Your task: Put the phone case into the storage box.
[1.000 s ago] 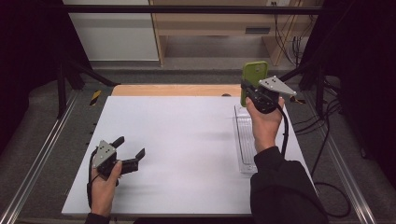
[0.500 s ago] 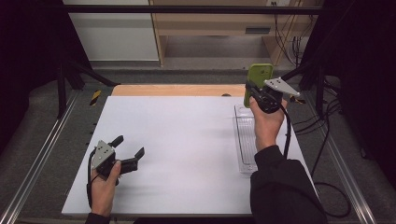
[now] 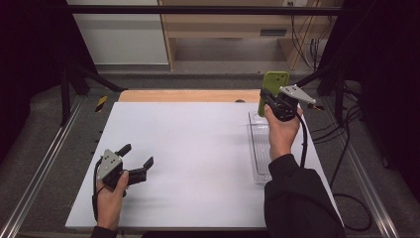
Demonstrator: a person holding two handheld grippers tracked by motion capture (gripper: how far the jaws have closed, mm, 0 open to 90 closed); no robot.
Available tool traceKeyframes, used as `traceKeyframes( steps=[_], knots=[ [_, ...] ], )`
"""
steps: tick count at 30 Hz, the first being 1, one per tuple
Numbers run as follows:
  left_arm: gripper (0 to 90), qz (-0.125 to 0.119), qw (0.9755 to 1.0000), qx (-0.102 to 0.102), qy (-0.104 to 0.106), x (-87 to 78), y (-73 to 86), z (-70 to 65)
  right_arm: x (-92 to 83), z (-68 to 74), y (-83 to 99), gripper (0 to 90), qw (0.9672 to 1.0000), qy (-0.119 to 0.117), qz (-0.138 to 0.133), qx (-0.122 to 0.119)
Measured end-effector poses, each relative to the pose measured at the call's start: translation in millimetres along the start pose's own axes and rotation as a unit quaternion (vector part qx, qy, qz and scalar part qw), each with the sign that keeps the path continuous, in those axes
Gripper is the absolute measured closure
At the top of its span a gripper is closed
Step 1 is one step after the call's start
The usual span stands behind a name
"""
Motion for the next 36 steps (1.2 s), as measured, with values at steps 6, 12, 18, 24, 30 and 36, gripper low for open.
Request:
traceKeyframes(
  steps=[6,12,18,24,30,36],
  knots=[
    [5.4,0.000,1.0000,0.001,0.000,-0.3,-0.2,0.3,2.3,-2.0,5.3,88.1,1.0000,0.001,0.006,0.003],
    [5.4,-0.001,1.0000,0.001,0.000,-0.2,-0.6,-0.2,3.4,-1.5,7.1,88.1,0.9999,0.000,0.009,0.005],
    [5.4,-0.001,1.0000,0.001,0.000,-0.3,-0.9,-0.5,4.6,-0.7,9.1,88.1,0.9999,-0.002,0.011,0.007],
    [5.4,-0.001,1.0000,0.001,0.000,-0.1,-0.9,-0.8,7.8,-1.5,15.1,88.1,0.9997,-0.001,0.020,0.011],
    [5.4,-0.001,1.0000,0.002,0.001,0.1,-1.1,-1.2,15.8,-2.2,23.4,88.1,0.9994,0.002,0.035,0.008],
    [4.9,-0.007,1.0000,0.001,0.003,-0.8,-2.1,-1.2,24.1,-4.6,30.1,88.1,0.9989,0.011,0.046,0.010]
  ],
)
Point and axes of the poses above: each handheld gripper's, and its own axes: x roughly forward along the jaws, y roughly out of its underside, z roughly to its left, the point moved 3 cm from there along x, roughly forward along the jaws, and after that the axes turned 6 degrees about x, right-handed, at the moved point
